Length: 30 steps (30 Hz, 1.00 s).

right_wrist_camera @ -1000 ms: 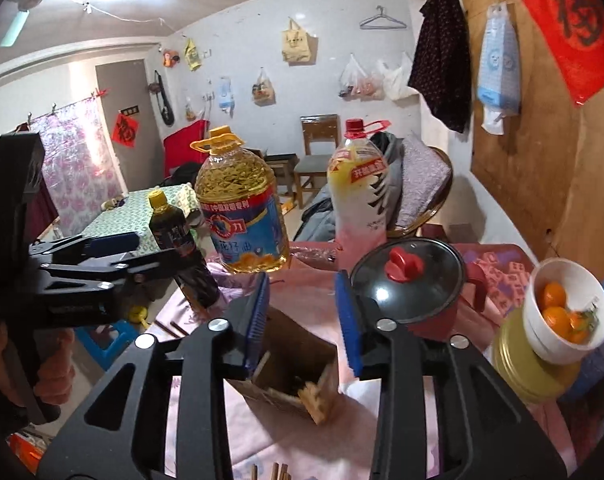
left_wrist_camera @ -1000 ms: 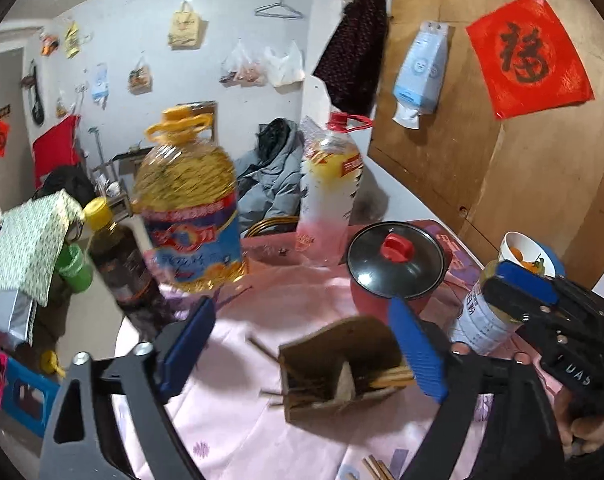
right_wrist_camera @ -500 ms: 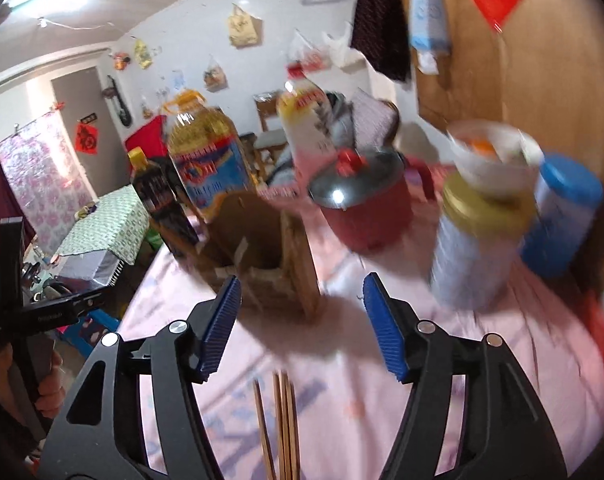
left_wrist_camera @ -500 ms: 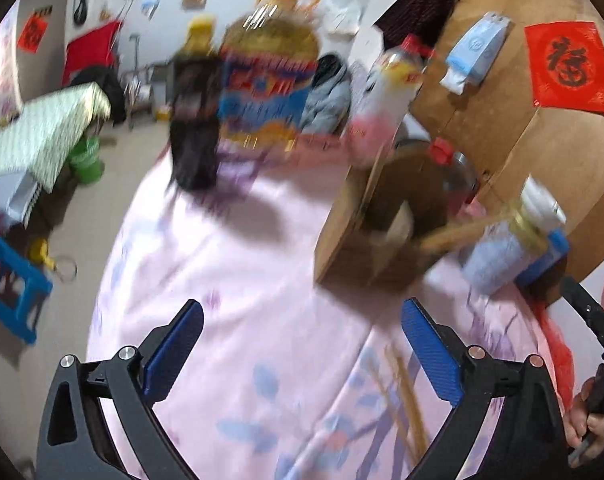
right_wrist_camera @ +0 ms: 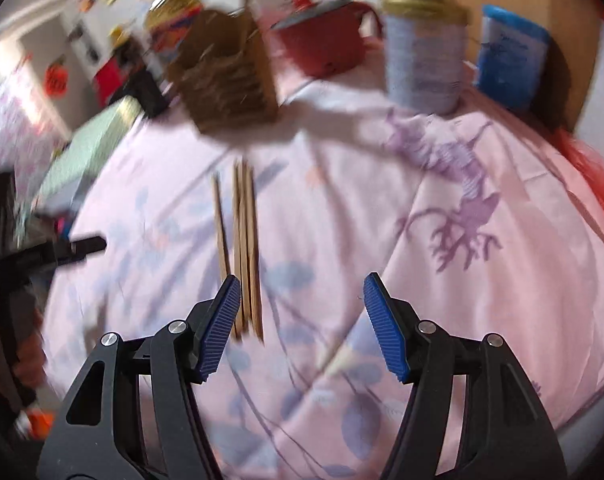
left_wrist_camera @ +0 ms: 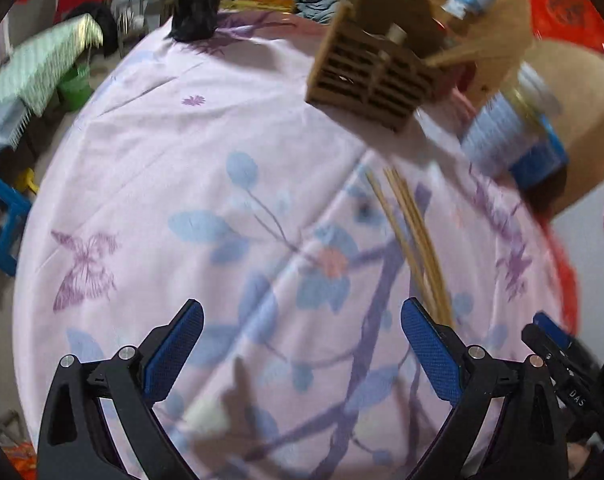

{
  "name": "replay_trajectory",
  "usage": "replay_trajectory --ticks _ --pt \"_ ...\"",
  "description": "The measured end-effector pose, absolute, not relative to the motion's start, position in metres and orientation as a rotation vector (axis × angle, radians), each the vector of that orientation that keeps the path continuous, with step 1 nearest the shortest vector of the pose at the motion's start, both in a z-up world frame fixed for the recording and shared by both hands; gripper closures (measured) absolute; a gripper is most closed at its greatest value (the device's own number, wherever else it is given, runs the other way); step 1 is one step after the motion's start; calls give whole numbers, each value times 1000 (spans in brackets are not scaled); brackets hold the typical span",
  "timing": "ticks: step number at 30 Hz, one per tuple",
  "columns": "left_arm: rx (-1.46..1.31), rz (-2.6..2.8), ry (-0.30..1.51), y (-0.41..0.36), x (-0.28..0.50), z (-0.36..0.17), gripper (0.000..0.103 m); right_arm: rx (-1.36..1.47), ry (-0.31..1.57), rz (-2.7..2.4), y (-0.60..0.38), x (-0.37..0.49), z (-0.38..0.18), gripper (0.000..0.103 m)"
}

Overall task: Organize utensils
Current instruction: 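Move both open tools back to the chopsticks on the cloth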

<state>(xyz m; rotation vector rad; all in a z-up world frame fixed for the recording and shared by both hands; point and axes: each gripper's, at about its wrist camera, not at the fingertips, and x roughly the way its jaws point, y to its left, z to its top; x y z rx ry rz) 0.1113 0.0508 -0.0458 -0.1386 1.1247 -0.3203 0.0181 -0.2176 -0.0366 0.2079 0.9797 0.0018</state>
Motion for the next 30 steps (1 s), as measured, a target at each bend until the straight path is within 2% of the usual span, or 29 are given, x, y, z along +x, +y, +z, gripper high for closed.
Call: replay_trajectory --ticks 6,11,18,24,30 --pt "68 -392 1136 -18 81 -57 6 169 929 62 -242 26 -27 36" --pt "101 -466 1183 -51 74 -72 6 229 947 49 -272 22 -35 36" --pt "108 -476 1215 -69 77 -87 6 276 946 -17 -301 8 -38 36" --pt "273 -424 1155 -89 74 -95 4 285 952 -61 -309 -5 -40 36" --pt "207 -315 1160 -60 92 -97 4 315 945 -79 -312 -10 -41 36"
